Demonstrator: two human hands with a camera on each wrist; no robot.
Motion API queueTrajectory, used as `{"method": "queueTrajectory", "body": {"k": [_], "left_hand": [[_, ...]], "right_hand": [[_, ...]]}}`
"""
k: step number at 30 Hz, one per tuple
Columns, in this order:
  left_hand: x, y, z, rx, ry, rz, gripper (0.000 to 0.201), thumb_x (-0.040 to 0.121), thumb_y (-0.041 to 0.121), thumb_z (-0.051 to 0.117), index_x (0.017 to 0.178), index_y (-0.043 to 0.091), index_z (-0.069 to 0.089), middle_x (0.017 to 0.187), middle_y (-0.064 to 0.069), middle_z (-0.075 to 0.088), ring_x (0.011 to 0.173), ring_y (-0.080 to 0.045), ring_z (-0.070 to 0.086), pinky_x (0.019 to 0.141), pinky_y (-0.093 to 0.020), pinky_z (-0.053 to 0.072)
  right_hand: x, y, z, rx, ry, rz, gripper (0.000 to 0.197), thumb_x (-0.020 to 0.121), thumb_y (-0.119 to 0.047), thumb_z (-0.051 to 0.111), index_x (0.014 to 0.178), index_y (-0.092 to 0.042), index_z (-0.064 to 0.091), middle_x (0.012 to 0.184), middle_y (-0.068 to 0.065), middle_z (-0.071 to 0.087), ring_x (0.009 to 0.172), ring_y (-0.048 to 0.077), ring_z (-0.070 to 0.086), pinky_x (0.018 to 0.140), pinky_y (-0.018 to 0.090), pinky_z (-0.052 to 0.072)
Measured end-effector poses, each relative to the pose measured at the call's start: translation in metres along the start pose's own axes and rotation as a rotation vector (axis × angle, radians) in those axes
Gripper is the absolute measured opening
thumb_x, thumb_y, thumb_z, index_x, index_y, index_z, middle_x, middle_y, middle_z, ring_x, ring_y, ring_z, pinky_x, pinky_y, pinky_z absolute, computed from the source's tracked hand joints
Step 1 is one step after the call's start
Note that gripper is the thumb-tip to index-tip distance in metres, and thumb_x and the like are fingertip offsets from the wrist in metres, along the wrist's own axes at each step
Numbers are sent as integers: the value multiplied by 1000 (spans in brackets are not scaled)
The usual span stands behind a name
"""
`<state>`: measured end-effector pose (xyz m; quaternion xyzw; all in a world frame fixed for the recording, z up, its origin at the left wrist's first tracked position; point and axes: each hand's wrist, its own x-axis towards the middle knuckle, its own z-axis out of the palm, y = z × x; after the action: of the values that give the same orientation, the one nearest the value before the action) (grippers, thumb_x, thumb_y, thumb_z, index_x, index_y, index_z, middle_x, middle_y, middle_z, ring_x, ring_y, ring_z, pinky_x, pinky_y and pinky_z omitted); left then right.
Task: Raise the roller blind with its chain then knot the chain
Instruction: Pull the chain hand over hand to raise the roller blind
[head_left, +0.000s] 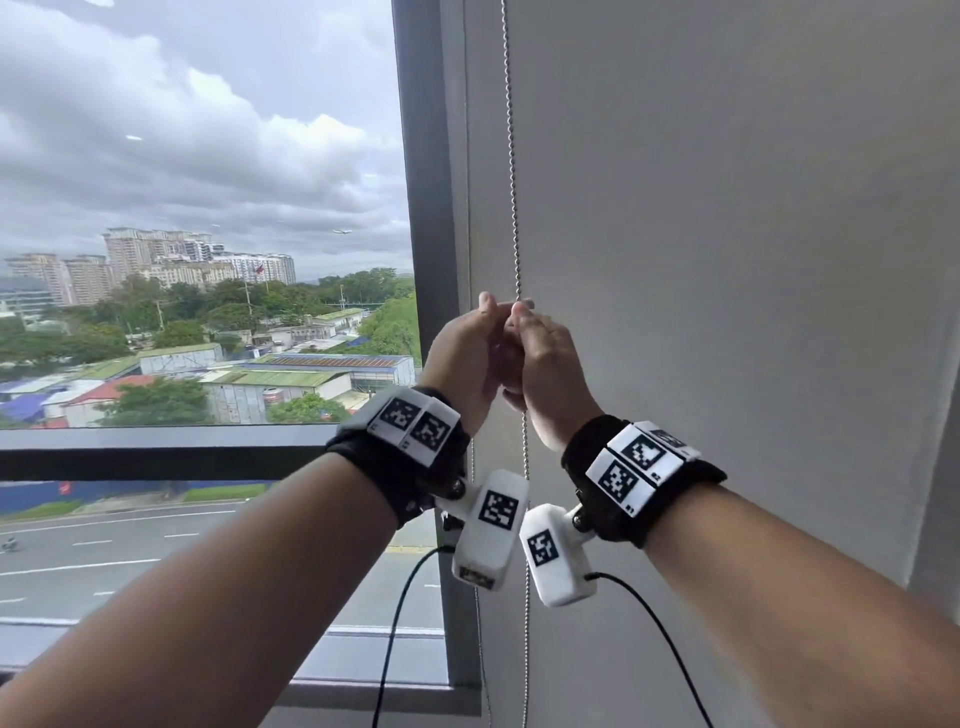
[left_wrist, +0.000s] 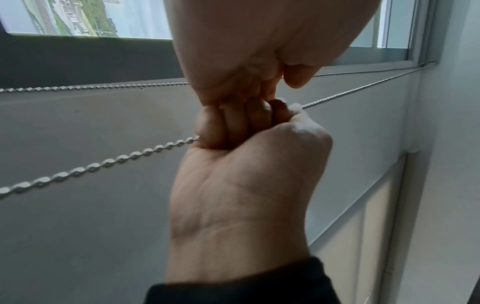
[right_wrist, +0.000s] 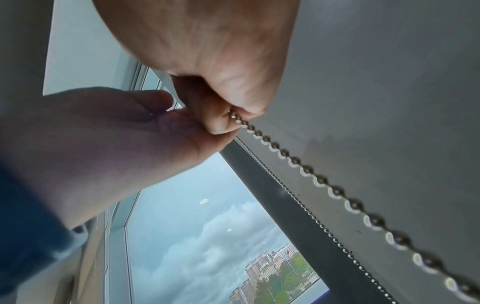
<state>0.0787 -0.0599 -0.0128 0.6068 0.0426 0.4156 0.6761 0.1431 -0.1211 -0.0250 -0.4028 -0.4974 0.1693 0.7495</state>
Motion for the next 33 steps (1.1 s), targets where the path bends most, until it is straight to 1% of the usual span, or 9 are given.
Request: {"method": "queueTrajectory", "body": {"k": [2, 7, 10, 13, 18, 23, 26, 28, 33], "left_hand": [[6, 4, 2, 63, 85, 45, 39, 96, 33, 38, 98, 6, 67, 94, -15, 65, 79, -25, 59, 62, -32, 46], [17, -1, 0, 117, 165, 98, 31, 97, 24, 41, 101, 1, 62, 85, -9, 63, 74, -20, 59, 65, -28, 48], [28, -4, -3, 165, 213, 99, 29, 95, 28, 45, 105, 5, 60, 98, -11, 61, 87, -24, 57, 77, -35, 44], [40, -3, -4, 221, 245, 104, 34, 94, 32, 47, 114, 6, 56, 110, -10, 59, 96, -23, 54, 85, -36, 41], [58, -9, -1, 288, 233, 101, 41, 96, 30, 42, 125, 2, 50, 115, -10, 56, 101, -21, 51, 74, -22, 39], [65, -34, -8, 323, 201, 18, 37, 94, 38, 43, 122, 14, 49, 112, -5, 53, 102, -19, 48, 79, -29, 39], [68, -45, -13, 317, 178, -46, 46, 91, 45, 45, 130, 20, 42, 105, 3, 51, 103, -19, 47, 79, -30, 39], [68, -50, -16, 318, 166, -54, 52, 90, 47, 45, 135, 21, 38, 113, 1, 51, 107, -20, 48, 87, -34, 38], [74, -59, -20, 280, 135, -63, 43, 93, 41, 44, 130, 18, 45, 123, -5, 56, 110, -24, 54, 92, -38, 39]], "right_hand": [[-1, -3, -2, -7, -45, 2, 36, 105, -18, 32, 74, -15, 50, 43, -14, 51, 37, -3, 46, 37, 10, 34], [-1, -9, -6, -88, -98, -46, 34, 105, -12, 26, 90, -9, 56, 42, -15, 54, 38, -3, 48, 39, 10, 36], [5, 3, -12, -140, -28, -34, 35, 104, -19, 31, 75, -15, 49, 49, -10, 46, 42, 5, 39, 44, 23, 32], [10, 20, -20, -219, 51, -15, 30, 101, -26, 36, 83, -11, 54, 62, -6, 43, 49, 11, 36, 47, 29, 32], [16, 42, -29, -304, 165, -53, 33, 88, -44, 41, 100, -18, 58, 69, -12, 50, 62, 9, 44, 67, 36, 39], [26, 57, -36, -369, 209, -38, 29, 95, -38, 43, 120, -23, 48, 84, -4, 60, 74, 15, 55, 79, 46, 50], [33, 67, -39, -403, 205, 11, 35, 99, -31, 43, 132, -19, 45, 113, 5, 64, 102, 21, 61, 98, 44, 48], [37, 74, -41, -429, 193, 35, 39, 100, -29, 41, 136, -14, 45, 126, 7, 61, 116, 22, 57, 103, 39, 44], [45, 89, -41, -424, 146, 35, 32, 102, -24, 37, 128, -15, 53, 111, -3, 64, 102, 10, 59, 82, 19, 43]]}}
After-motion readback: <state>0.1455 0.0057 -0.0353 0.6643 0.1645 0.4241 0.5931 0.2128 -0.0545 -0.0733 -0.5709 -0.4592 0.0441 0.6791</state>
